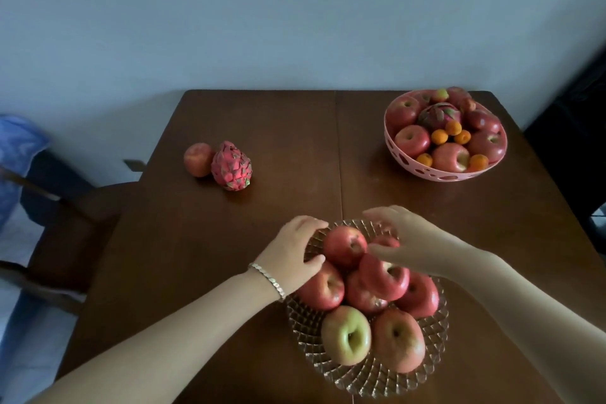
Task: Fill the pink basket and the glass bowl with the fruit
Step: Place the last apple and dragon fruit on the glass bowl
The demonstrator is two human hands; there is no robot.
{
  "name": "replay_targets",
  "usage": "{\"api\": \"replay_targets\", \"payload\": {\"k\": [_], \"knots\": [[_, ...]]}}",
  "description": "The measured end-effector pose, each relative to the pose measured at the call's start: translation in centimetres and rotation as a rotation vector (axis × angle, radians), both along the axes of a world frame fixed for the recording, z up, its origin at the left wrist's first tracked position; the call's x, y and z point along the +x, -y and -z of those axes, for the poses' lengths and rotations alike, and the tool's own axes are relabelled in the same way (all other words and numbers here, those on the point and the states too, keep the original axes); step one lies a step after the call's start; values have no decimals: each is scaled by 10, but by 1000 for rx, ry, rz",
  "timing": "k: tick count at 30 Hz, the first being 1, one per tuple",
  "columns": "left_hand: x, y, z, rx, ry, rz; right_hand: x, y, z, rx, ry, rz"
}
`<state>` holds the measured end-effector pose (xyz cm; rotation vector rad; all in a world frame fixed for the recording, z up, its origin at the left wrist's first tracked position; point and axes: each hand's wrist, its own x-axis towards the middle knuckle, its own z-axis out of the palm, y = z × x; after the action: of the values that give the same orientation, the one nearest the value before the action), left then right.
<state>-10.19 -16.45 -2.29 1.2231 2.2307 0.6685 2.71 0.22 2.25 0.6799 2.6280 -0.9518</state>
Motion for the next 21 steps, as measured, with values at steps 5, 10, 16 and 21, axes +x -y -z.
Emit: {"api": "replay_targets", "payload": {"k": [5,10,16,21], "knots": [[-79,36,-20,-73,63,-390,-76,25,-19,-94,-168,-29],[-182,62,-23,-97,112,-598,-175,50,-6,-131,-103,-73],[-279,49,19,-240,67,-598,-276,61,47,11,101,52],[-319,25,57,-379,-46,-383,-334,75,92,30,255,258]]}}
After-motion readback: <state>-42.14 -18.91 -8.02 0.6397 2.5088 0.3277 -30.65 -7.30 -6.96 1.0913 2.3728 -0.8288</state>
